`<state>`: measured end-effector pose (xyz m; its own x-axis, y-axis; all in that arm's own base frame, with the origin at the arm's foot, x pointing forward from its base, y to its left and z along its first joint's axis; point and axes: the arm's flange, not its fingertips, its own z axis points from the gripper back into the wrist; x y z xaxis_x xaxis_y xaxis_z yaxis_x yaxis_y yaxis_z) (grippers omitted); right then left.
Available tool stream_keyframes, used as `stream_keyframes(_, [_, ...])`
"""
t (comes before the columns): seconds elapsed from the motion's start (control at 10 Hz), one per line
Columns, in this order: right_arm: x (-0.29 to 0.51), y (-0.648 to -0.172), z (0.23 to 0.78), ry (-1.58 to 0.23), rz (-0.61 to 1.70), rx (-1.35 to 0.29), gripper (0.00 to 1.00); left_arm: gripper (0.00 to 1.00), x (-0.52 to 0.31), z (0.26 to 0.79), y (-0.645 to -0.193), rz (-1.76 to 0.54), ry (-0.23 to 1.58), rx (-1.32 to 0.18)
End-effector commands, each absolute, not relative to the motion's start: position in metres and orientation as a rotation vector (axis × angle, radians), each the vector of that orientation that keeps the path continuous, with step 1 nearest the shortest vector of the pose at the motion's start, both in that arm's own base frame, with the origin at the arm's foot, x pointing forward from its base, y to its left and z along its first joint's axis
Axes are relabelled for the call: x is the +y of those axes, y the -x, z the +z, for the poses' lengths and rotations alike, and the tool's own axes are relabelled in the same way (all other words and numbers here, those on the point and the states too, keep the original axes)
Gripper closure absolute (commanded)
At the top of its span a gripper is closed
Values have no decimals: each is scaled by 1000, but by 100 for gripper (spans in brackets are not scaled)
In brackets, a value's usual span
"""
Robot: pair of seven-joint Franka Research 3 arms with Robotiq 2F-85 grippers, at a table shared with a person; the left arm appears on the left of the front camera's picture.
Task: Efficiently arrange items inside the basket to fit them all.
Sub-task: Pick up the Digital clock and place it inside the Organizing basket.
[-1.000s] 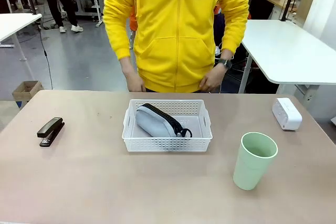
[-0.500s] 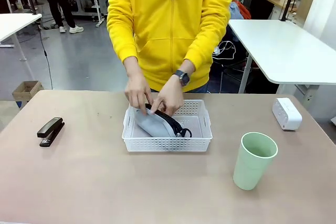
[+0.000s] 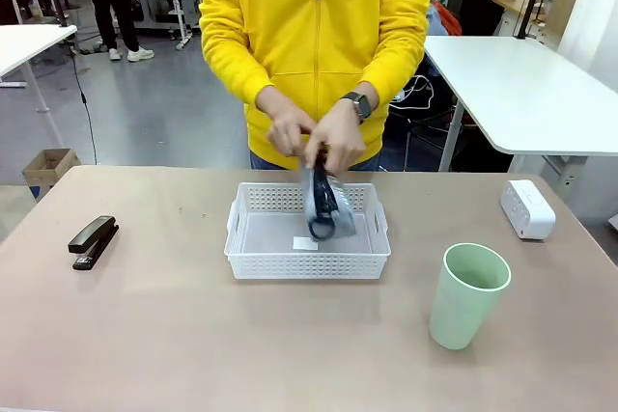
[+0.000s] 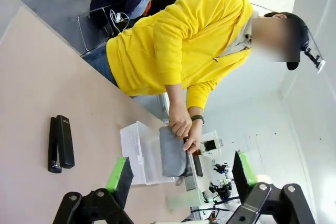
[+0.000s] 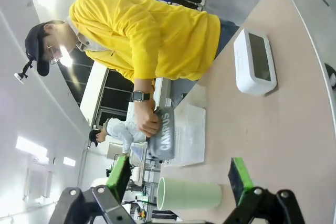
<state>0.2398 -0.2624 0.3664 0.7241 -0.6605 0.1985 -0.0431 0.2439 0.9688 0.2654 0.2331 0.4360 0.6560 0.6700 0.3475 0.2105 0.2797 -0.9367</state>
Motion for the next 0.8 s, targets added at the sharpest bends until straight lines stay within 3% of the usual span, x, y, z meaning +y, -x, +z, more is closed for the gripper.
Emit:
stream_keyframes(0.0, [-264, -238, 370, -1279, -448, -703, 0, 0, 238, 434, -258, 343, 1324, -872])
stream_keyframes(0.7, [-264, -238, 370, -1279, -448, -703, 0, 0, 238, 434, -258, 343, 1324, -872])
